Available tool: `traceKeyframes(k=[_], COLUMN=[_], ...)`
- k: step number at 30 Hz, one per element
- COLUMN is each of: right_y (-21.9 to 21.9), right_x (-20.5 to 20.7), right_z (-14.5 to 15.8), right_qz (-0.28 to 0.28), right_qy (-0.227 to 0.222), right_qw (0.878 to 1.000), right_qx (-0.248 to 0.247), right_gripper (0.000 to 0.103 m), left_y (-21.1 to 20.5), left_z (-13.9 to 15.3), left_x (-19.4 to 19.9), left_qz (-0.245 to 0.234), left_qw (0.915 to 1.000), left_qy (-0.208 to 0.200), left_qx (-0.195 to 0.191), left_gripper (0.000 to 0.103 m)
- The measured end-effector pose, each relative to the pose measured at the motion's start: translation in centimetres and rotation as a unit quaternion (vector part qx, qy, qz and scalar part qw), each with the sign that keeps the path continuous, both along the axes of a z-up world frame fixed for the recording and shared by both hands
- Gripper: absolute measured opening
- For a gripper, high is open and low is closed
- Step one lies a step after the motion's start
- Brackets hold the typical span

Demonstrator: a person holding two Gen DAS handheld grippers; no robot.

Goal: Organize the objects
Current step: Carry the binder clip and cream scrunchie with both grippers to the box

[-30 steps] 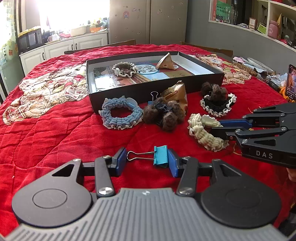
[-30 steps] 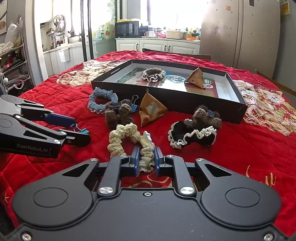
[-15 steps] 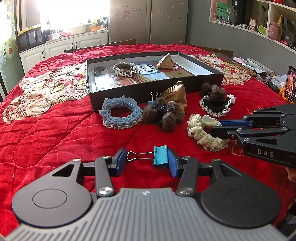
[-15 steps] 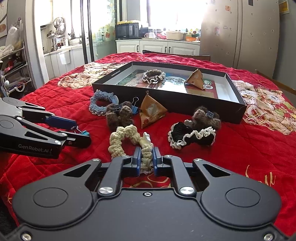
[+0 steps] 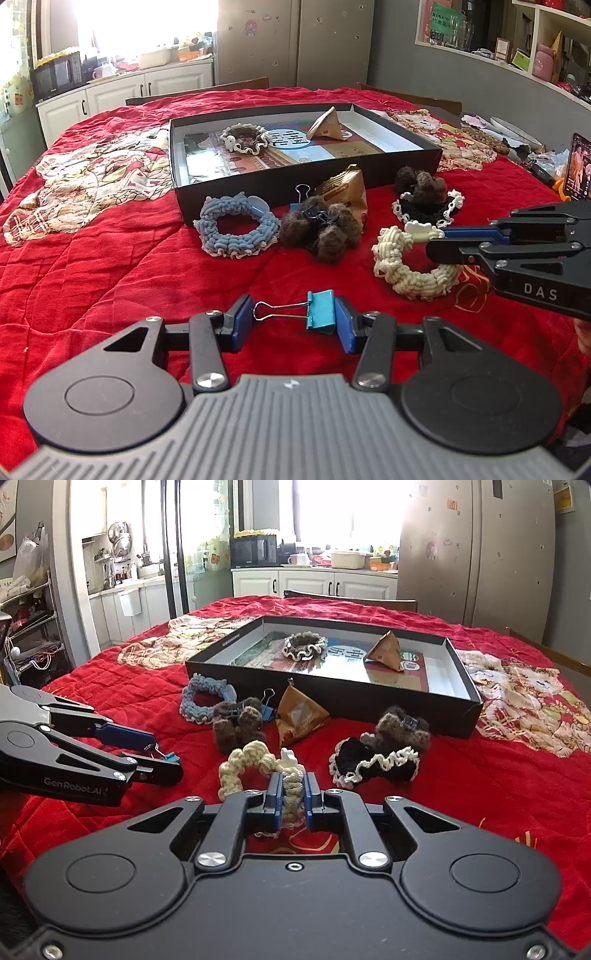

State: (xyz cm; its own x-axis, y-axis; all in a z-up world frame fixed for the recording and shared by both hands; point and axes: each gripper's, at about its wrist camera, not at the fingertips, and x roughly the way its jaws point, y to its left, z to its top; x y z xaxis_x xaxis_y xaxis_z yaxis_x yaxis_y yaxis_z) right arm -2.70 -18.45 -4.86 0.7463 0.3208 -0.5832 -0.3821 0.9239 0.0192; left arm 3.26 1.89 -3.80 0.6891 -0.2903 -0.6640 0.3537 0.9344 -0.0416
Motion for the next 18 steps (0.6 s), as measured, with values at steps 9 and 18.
traceKeyframes(k=[9, 18], right_y=[-0.2, -0.6], right_x=[-0.5, -1.0], right_z=[1.1, 2.3], right_qz=[0.005, 0.006], right_qy=[-0.016, -0.033], right_qw=[1.000, 0.999], right_qx=[0.007, 0.010], right_gripper=[0.011, 0.011], left_y=[-0.1, -0.1], left_z=[0.8, 1.7], left_x=[-0.2, -0.1], left_qz=[-0.005, -0.005], left_qw=[1.0000, 0.9998], left_qy=[-0.008, -0.015], left_qx=[-0.003, -0.008], left_gripper=[0.051, 0.051])
